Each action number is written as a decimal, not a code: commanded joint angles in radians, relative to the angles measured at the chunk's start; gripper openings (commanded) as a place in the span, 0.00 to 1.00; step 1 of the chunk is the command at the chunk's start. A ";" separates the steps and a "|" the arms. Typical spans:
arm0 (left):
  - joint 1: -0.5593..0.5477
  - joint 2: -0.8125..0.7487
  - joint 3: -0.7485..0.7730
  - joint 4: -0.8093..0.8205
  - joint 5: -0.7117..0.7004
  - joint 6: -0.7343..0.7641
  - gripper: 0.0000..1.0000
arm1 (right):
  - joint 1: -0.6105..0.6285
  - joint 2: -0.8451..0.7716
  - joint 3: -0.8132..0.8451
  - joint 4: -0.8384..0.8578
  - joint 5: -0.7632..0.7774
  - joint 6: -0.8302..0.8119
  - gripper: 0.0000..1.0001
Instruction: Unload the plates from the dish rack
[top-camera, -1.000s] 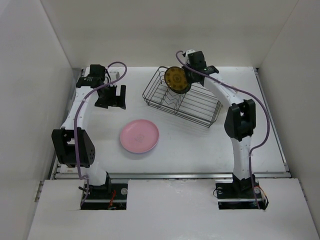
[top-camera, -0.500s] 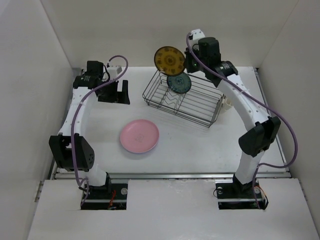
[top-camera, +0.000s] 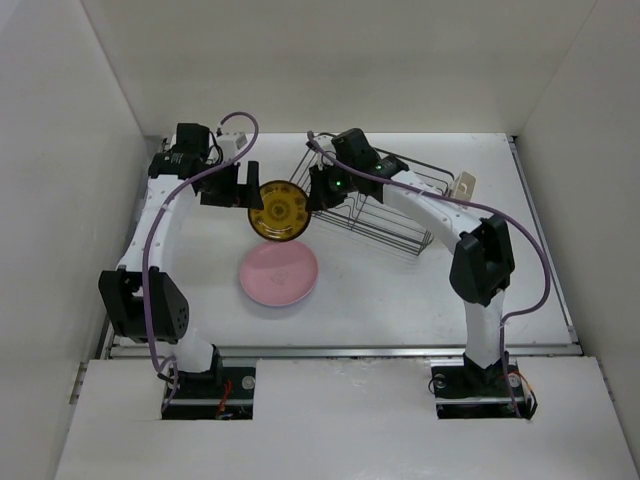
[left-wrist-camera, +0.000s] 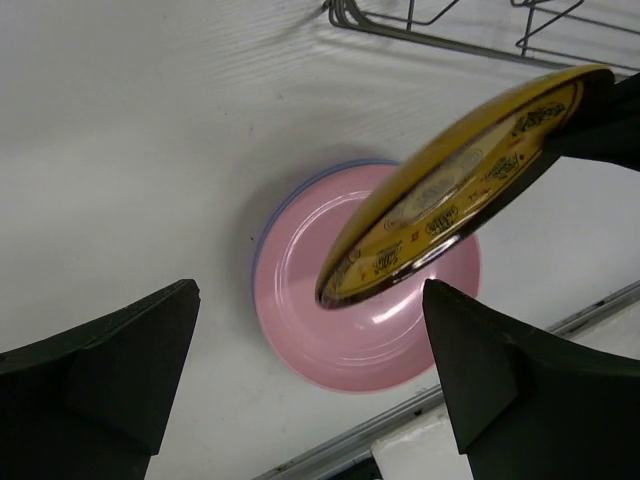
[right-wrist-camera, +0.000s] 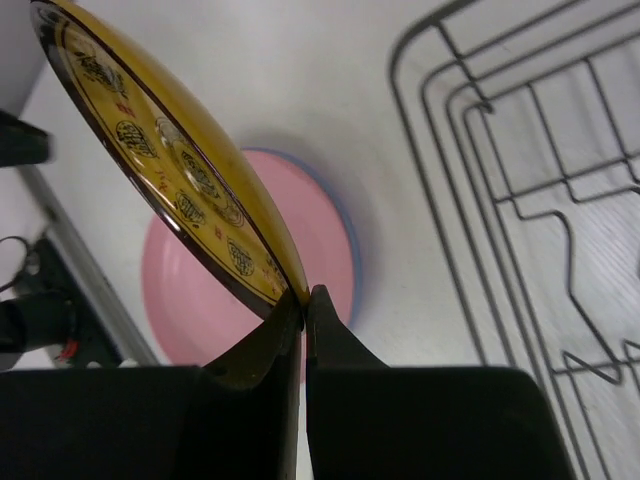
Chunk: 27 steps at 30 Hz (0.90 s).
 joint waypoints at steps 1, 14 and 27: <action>-0.002 0.006 -0.032 -0.009 0.001 0.011 0.92 | 0.010 -0.016 0.043 0.116 -0.144 0.035 0.00; -0.002 0.055 0.005 -0.104 0.113 0.049 0.00 | 0.030 0.003 0.052 0.160 -0.186 0.054 0.00; 0.199 0.106 0.104 -0.009 0.199 -0.105 0.00 | -0.066 -0.040 0.176 0.117 0.090 0.089 0.82</action>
